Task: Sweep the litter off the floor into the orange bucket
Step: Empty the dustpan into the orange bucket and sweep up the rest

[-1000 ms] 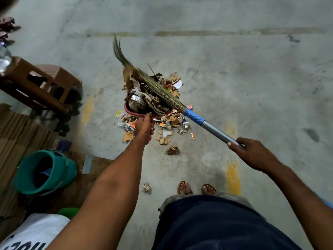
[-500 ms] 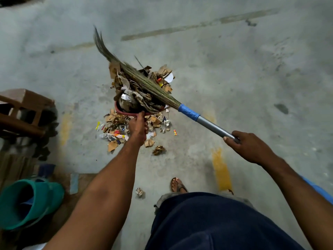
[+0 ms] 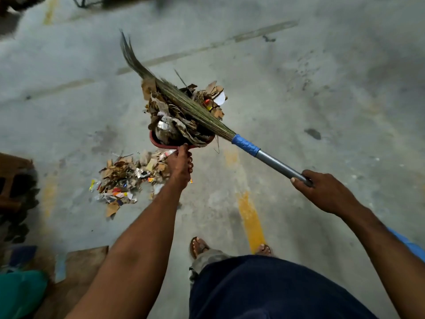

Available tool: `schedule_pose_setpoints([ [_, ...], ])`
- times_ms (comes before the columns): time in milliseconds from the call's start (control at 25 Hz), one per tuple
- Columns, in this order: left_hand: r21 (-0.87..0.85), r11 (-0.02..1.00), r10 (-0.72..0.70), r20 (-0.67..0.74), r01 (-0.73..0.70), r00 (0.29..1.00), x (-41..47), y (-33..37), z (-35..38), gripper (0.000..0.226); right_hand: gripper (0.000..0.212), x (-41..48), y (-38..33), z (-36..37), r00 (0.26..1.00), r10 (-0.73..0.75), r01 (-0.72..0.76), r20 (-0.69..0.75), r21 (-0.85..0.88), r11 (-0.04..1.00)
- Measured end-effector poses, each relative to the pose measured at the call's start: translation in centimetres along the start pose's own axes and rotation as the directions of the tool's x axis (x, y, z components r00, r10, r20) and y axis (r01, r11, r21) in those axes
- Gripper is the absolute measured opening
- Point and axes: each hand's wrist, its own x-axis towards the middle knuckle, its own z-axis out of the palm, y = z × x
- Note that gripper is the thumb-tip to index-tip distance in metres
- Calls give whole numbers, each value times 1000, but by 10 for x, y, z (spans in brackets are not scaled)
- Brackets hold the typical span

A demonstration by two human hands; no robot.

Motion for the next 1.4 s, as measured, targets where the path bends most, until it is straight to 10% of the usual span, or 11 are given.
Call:
schedule_pose_setpoints([
  [400,129,991,0,311,-42,950,-45,-5,206,27,44,-39,142,-61,959,252,-243,-130,82,966],
  [1400,379,870,-171,831,-315,529,-205,-43,752,32,38,-81,426,-176,545,806,-678,-233,443,587],
])
